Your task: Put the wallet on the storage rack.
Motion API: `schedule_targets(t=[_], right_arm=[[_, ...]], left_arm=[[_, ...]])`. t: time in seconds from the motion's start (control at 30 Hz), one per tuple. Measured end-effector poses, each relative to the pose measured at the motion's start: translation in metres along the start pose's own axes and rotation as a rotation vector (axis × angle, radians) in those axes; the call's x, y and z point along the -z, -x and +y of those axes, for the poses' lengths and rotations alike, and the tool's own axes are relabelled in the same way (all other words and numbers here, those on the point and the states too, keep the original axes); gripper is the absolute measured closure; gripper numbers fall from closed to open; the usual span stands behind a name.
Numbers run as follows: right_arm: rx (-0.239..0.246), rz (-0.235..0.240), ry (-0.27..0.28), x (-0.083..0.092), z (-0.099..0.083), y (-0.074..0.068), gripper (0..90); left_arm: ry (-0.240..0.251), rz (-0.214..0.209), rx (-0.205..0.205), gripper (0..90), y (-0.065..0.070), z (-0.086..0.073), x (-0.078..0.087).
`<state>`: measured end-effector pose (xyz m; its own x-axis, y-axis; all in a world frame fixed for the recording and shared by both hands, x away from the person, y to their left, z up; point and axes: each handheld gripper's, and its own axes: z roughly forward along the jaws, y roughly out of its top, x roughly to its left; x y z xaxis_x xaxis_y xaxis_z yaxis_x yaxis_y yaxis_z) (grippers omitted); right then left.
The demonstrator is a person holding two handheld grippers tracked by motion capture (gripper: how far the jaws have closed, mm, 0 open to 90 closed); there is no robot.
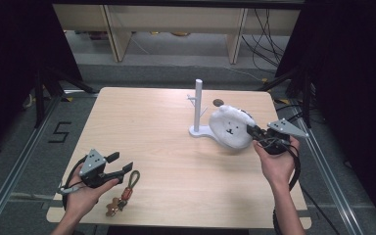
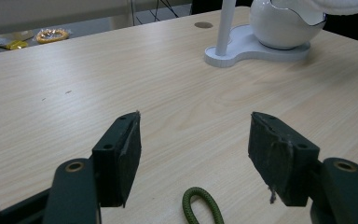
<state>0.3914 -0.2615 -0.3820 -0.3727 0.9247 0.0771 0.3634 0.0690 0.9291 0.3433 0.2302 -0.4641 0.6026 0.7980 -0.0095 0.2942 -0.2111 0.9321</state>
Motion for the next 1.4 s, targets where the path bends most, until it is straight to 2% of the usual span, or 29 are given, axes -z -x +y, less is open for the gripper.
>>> schedule_targets(t=[0.03, 0.07, 0.13, 0.17, 0.2, 0.23, 0.27, 0.47, 0.5, 0.53, 0.57, 0.6, 0.63, 0.7, 0.77, 0.8, 0.9, 0.93, 0.97, 1.03, 1.07, 1.1, 1.13, 1.17, 1.23, 1.27, 1.3, 1.33, 1.4], right_arm=[[0.032, -0.01, -0.003, -0.001, 0.002, 0.004, 82.5], [0.016, -0.01, -0.009, -0.001, 0.002, 0.004, 82.5], [0.015, -0.02, -0.013, -0.004, 0.003, 0.006, 82.5], [0.006, -0.022, -0.007, -0.005, 0.003, 0.007, 82.5], [-0.004, -0.028, -0.025, -0.006, 0.004, 0.008, 82.5], [0.015, -0.022, -0.017, -0.008, 0.004, 0.011, 82.5], [0.023, -0.04, -0.025, -0.009, 0.004, 0.012, 82.5], [0.007, -0.059, -0.045, -0.017, 0.006, 0.017, 82.5], [0.034, -0.061, -0.035, -0.019, 0.007, 0.02, 82.5], [0.034, -0.061, -0.035, -0.019, 0.007, 0.02, 82.5], [0.019, -0.065, -0.041, -0.019, 0.007, 0.019, 82.5], [0.045, -0.065, -0.042, -0.021, 0.008, 0.023, 82.5], [0.039, -0.06, -0.046, -0.022, 0.009, 0.023, 82.5], [0.059, -0.081, -0.057, -0.025, 0.01, 0.026, 82.5], [0.056, -0.099, -0.059, -0.029, 0.01, 0.027, 82.5], [0.036, -0.107, -0.073, -0.029, 0.01, 0.027, 82.5], [0.062, -0.116, -0.069, -0.034, 0.01, 0.032, 82.5], [0.049, -0.134, -0.086, -0.037, 0.009, 0.031, 82.4], [0.035, -0.127, -0.095, -0.038, 0.009, 0.031, 82.4], [0.039, -0.134, -0.109, -0.04, 0.008, 0.031, 82.4], [0.063, -0.139, -0.11, -0.042, 0.006, 0.033, 82.4], [0.05, -0.144, -0.122, -0.043, 0.006, 0.033, 82.3], [0.058, -0.145, -0.115, -0.045, 0.006, 0.034, 82.2], [0.094, -0.151, -0.127, -0.047, 0.005, 0.039, 82.1], [0.091, -0.154, -0.131, -0.048, 0.005, 0.038, 82.0], [0.104, -0.158, -0.144, -0.048, 0.005, 0.038, 82.0], [0.128, -0.171, -0.135, -0.051, 0.003, 0.039, 81.9], [0.092, -0.191, -0.161, -0.051, 0.003, 0.036, 81.8], [0.112, -0.199, -0.159, -0.053, 0.002, 0.037, 81.7]], left_arm=[[0.0, -0.001, -0.002, 34.2, 0.0, 0.0, 0.0], [-0.002, -0.001, -0.001, 34.2, 0.0, -0.001, 0.0], [-0.003, -0.002, -0.002, 34.1, -0.001, -0.001, 0.0], [0.0, -0.007, 0.018, 34.1, 0.0, -0.002, -0.001], [-0.002, -0.007, 0.024, 34.1, 0.001, -0.002, 0.0], [-0.002, -0.007, 0.021, 34.1, 0.0, -0.002, 0.0], [-0.007, -0.001, -0.002, 34.1, -0.001, -0.001, 0.001], [-0.01, 0.002, -0.001, 34.0, -0.001, -0.002, 0.001], [-0.011, -0.001, 0.001, 34.1, -0.001, -0.003, 0.0], [-0.011, -0.001, 0.001, 34.1, -0.001, -0.003, 0.0], [-0.008, -0.005, 0.006, 34.1, -0.001, -0.003, 0.0], [-0.011, -0.005, 0.031, 34.0, 0.001, -0.004, 0.0], [-0.009, -0.005, 0.003, 34.0, -0.001, -0.003, 0.0], [-0.011, -0.004, -0.001, 34.0, -0.001, -0.003, -0.001], [-0.011, -0.004, -0.001, 34.0, -0.001, -0.004, 0.0], [-0.011, -0.004, 0.0, 34.0, -0.001, -0.004, 0.0], [-0.018, 0.0, 0.004, 34.0, -0.001, -0.005, 0.0], [-0.015, -0.004, 0.007, 34.0, -0.001, -0.005, -0.001], [-0.015, -0.004, 0.007, 34.0, -0.001, -0.005, -0.001], [-0.015, -0.004, 0.007, 34.0, -0.001, -0.005, -0.001], [-0.016, -0.004, 0.007, 34.0, 0.0, -0.005, -0.001], [-0.018, -0.007, 0.038, 34.0, 0.001, -0.006, -0.001], [-0.016, -0.008, 0.033, 34.0, 0.001, -0.006, -0.001], [-0.017, -0.008, 0.031, 34.1, 0.001, -0.006, -0.002], [-0.017, -0.009, 0.031, 34.1, 0.001, -0.006, -0.002], [-0.02, -0.005, 0.006, 34.0, 0.0, -0.005, -0.002], [-0.02, -0.006, -0.001, 34.0, 0.0, -0.005, -0.002], [-0.022, -0.006, 0.002, 34.0, 0.0, -0.005, -0.002], [-0.021, -0.008, 0.005, 34.0, 0.001, -0.005, -0.002]])
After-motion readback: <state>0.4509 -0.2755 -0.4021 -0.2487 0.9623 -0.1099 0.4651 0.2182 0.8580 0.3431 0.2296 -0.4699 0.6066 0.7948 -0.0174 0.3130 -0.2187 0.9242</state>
